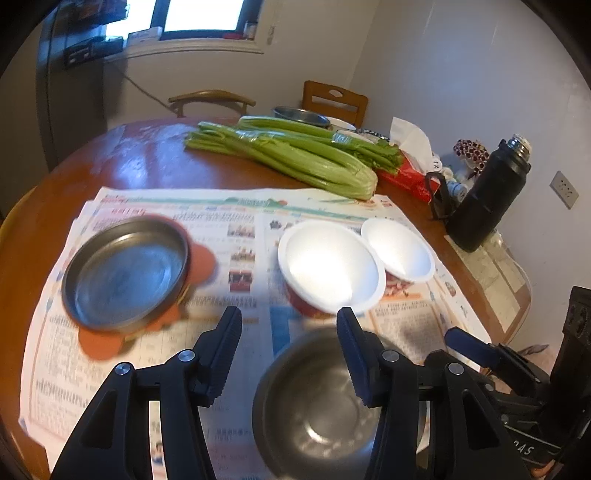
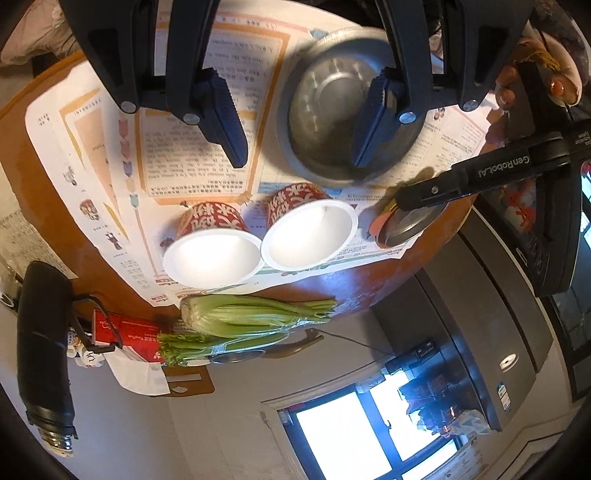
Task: Organize plates and bowls
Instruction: 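Lower the deep steel bowl onto the worksheet and open the left tool, then grasp the rim of a white red-printed paper bowl with the left tool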
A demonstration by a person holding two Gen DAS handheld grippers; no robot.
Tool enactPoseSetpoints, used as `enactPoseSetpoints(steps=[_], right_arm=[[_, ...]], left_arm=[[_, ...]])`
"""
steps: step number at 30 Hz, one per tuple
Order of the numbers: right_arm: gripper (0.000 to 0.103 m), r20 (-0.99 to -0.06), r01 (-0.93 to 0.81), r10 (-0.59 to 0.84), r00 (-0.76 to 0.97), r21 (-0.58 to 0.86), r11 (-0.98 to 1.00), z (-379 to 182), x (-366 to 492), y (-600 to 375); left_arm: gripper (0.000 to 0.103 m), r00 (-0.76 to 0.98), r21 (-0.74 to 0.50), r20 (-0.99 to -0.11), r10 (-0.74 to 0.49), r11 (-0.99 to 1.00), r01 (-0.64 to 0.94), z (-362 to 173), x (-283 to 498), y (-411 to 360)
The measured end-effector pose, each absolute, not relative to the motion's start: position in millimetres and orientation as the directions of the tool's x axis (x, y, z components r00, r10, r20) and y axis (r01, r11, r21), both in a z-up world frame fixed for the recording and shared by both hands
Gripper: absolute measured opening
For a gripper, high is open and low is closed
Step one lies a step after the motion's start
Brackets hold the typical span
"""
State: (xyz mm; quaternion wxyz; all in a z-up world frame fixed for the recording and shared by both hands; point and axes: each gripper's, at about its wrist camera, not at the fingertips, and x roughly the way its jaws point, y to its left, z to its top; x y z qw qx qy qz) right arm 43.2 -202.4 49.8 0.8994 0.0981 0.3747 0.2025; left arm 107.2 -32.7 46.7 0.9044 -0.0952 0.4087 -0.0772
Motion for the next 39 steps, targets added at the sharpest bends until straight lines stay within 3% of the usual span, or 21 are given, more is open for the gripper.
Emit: enactPoseSetpoints(steps=[16,30,36,39], right_arm=[[0.058,-0.691,-0.205,0.444,0.571,0.404,0.892,25,109,-182],[0.057,-0.712,-0.231,0.419,0.564,0.352,0.907,18,133,-163],[0.057,-0.712,-0.260,0.417,0.565,0.325,0.909,19,135,-153],[0.057,-0.713,-0.266,0.405,0.572,0.305,0.914,21,133,-148]], left_arm=[[0.055,0.586,-0.246,-0.769,-0.257,0.964,0.099,25,184,-37],[0.055,0.538,-0.304,-0.782,-0.314,0.946,0.109,0,217,-35],[0.036,0.507,-0.345,-0.780,-0.367,0.928,0.140,-6,220,-41],[0.035,0.516,-0.332,-0.777,-0.361,0.931,0.150,-3,217,-43]])
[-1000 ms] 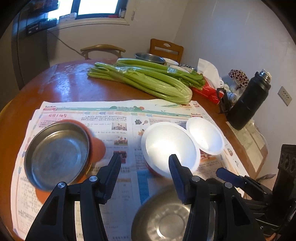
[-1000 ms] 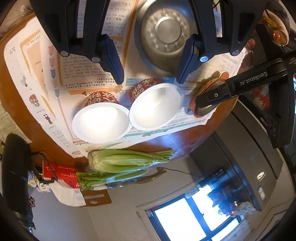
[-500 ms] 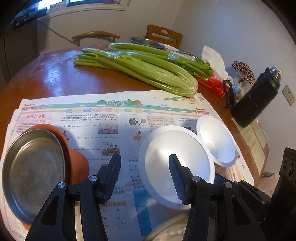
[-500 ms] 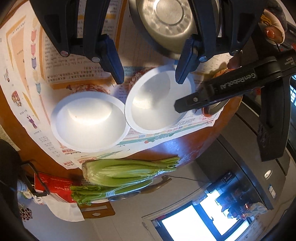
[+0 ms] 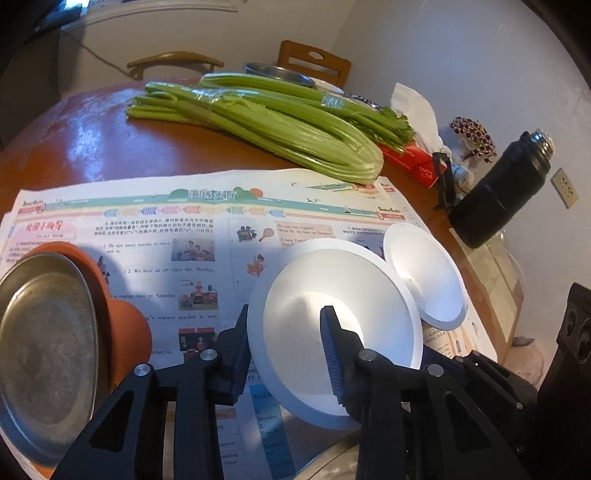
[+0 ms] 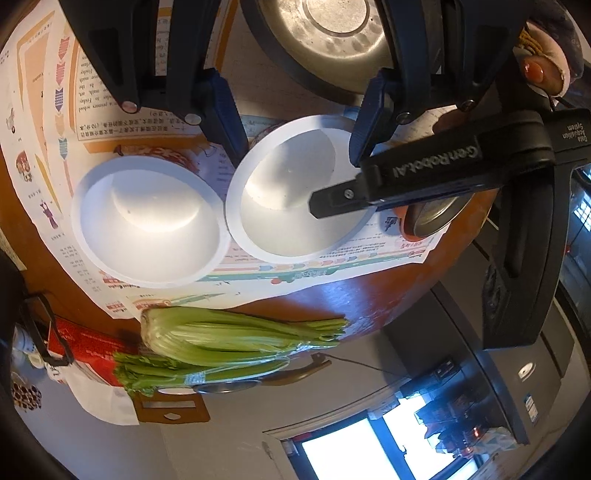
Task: Organize plates and bowls
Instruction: 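Grasp the rim of a white red-printed paper bowl with the left tool, then lift and carry the paper bowl with the left tool over the steel bowl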
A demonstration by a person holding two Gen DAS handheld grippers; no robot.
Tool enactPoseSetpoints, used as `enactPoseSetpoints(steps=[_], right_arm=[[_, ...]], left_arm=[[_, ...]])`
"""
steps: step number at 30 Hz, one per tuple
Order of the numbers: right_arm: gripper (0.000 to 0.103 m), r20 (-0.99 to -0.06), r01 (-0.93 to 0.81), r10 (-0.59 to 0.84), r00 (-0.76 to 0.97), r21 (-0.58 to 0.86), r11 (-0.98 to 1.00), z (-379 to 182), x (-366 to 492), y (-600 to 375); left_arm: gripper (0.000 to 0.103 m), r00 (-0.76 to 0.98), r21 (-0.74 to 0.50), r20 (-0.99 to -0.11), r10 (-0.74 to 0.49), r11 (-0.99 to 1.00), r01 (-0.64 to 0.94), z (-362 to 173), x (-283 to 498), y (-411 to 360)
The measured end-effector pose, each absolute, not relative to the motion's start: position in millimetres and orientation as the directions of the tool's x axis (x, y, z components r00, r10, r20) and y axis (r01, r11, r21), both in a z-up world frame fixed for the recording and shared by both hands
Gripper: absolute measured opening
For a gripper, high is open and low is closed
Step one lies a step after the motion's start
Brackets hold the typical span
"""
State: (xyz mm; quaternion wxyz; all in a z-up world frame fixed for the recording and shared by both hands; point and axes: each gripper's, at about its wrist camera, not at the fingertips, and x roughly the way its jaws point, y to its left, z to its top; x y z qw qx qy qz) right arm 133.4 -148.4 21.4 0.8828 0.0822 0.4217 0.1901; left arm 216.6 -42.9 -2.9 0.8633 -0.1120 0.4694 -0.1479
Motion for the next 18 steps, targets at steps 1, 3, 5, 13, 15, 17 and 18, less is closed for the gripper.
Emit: enactPoseSetpoints(steps=[1,3,5,13,15,17,18], right_arm=[[0.057,-0.713,-0.267,0.403,0.574,0.302,0.915,22,133,-148],[0.057,-0.710,-0.265,0.399,0.579,0.299,0.917,23,132,-148],[0.057,-0.705,-0.269,0.409,0.580,0.308,0.912,25,129,-149],[0.057,-0.681,-0.294,0.412,0.606,0.290,0.911,41,115,-146],[0.057,-0.673,-0.300,0.413,0.613,0.285,0.910,45,111,-145],[0.057,-0.666,-0.309,0.415,0.619,0.279,0.909,50,106,-145],[0.057,-0.662,-0.312,0.416,0.623,0.277,0.909,52,104,-144]], left_arm=[[0.035,0.515,-0.340,-0.774,-0.368,0.928,0.153,-2,215,-42],[0.035,0.521,-0.345,-0.768,-0.373,0.926,0.154,2,213,-41],[0.035,0.528,-0.335,-0.767,-0.365,0.929,0.156,5,209,-42],[0.036,0.563,-0.332,-0.741,-0.364,0.929,0.164,24,189,-37],[0.036,0.574,-0.328,-0.734,-0.362,0.930,0.167,29,183,-36],[0.036,0.584,-0.325,-0.727,-0.361,0.930,0.170,35,177,-35],[0.036,0.589,-0.325,-0.723,-0.361,0.930,0.171,38,174,-35]])
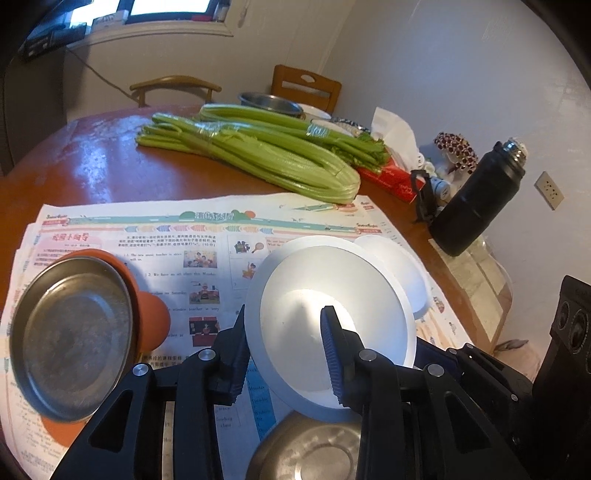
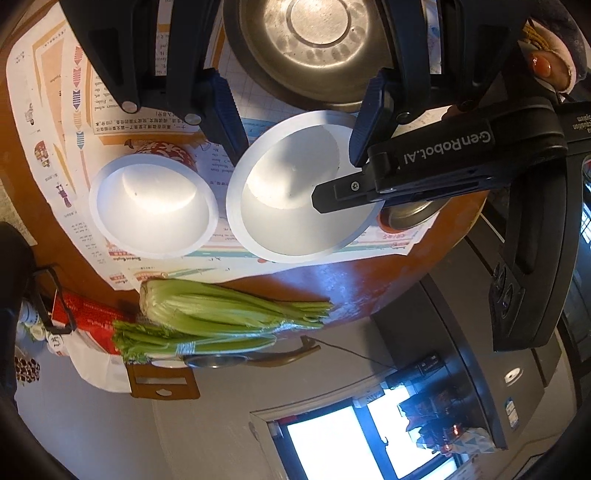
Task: Organize plates and bowls
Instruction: 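Lift and carry the paper bowl with the left tool over the steel bowl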
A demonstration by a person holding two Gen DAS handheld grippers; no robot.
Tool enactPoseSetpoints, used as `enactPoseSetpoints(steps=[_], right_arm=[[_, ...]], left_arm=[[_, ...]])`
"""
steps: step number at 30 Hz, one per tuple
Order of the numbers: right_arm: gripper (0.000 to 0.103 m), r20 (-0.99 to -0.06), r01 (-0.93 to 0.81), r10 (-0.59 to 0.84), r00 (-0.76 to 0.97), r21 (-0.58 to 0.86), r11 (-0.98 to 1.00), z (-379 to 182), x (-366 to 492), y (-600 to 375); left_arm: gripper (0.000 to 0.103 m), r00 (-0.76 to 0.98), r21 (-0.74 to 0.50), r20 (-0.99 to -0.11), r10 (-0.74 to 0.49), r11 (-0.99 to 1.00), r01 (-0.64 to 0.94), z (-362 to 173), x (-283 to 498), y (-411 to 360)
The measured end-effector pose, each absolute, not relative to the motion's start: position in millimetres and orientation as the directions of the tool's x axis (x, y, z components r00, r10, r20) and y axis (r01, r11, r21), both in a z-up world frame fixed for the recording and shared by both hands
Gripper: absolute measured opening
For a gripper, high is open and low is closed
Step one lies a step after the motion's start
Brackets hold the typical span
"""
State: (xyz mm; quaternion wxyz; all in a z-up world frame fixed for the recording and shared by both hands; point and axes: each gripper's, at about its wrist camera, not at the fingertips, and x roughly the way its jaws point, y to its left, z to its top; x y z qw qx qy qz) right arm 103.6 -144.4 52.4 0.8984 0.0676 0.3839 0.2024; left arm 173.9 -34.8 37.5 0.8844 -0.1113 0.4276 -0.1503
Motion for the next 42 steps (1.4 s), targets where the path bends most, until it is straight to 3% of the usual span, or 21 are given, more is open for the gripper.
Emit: enactPoseSetpoints(steps=[23,42], right_arm=[[0.057,-0.589,-0.355,0.425,0.687,0.239,0.904,103,38,-153],[0.057,-0.572,-0.384,0.430,0.699,0.207,0.900,120,2,-158]], left_arm=[[0.038,0.667,-0.288,-0.655,-0.355,0.933,0.214,97,99,-46],[0.040,0.677,-0.284,-0.641,-0.360,0.932,0.227,112,62,-54]])
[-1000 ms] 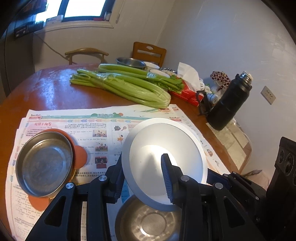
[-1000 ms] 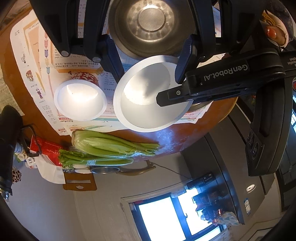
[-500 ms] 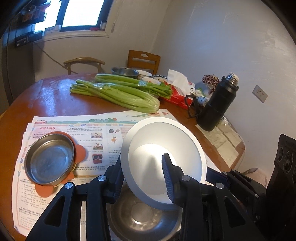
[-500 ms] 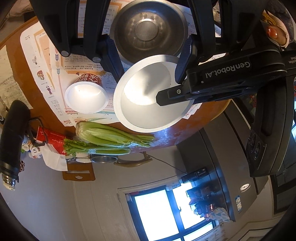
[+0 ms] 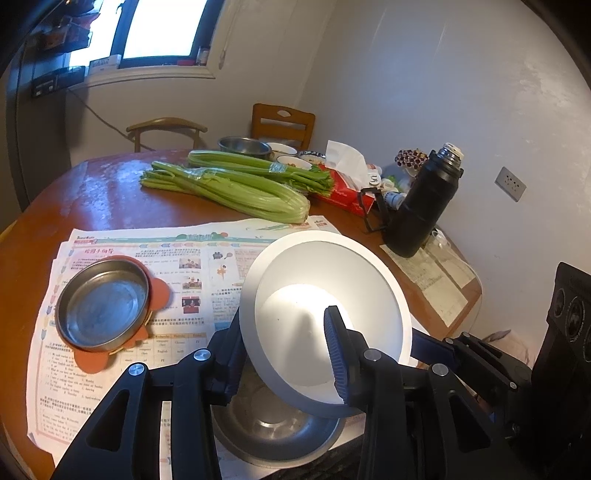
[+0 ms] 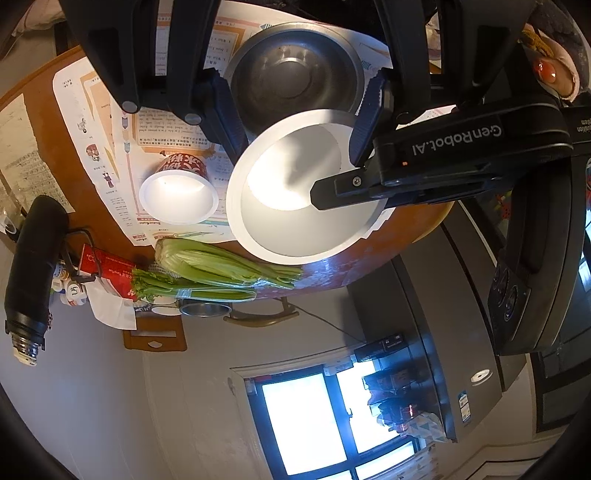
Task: Organize plates and bowls
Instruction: 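Lift and carry the paper bowl with the left tool over the steel bowl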
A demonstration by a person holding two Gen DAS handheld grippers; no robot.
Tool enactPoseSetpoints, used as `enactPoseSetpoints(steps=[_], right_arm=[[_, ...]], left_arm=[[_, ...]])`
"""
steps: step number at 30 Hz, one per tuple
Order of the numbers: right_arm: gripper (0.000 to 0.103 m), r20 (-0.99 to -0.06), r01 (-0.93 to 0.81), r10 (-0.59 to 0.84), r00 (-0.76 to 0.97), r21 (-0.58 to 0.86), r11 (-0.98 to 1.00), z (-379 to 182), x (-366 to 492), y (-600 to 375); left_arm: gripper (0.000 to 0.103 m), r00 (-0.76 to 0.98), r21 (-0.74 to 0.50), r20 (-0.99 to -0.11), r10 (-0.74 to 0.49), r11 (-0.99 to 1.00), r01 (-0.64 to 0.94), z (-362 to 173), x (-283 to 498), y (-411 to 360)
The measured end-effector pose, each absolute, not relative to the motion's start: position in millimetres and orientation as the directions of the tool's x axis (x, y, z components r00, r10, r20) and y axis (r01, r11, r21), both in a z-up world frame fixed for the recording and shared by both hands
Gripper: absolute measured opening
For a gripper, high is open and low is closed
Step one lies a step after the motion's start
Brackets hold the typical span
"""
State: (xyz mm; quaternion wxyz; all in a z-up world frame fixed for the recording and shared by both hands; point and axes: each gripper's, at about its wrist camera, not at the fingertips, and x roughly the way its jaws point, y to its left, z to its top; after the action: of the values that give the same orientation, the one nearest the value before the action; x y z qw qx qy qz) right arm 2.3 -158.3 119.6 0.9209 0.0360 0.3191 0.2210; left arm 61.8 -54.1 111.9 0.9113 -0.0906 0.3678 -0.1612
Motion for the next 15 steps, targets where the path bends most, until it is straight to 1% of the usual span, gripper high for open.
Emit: enactPoseSetpoints(steps=[15], right_arm=[[0.057,-0.596,-0.404,0.447,0.667,0.215,0.889,107,-5,-160]], left_arm=[[0.041,0.649,-0.292,-0.672,-0.355,0.933,0.208,95,55,-56]])
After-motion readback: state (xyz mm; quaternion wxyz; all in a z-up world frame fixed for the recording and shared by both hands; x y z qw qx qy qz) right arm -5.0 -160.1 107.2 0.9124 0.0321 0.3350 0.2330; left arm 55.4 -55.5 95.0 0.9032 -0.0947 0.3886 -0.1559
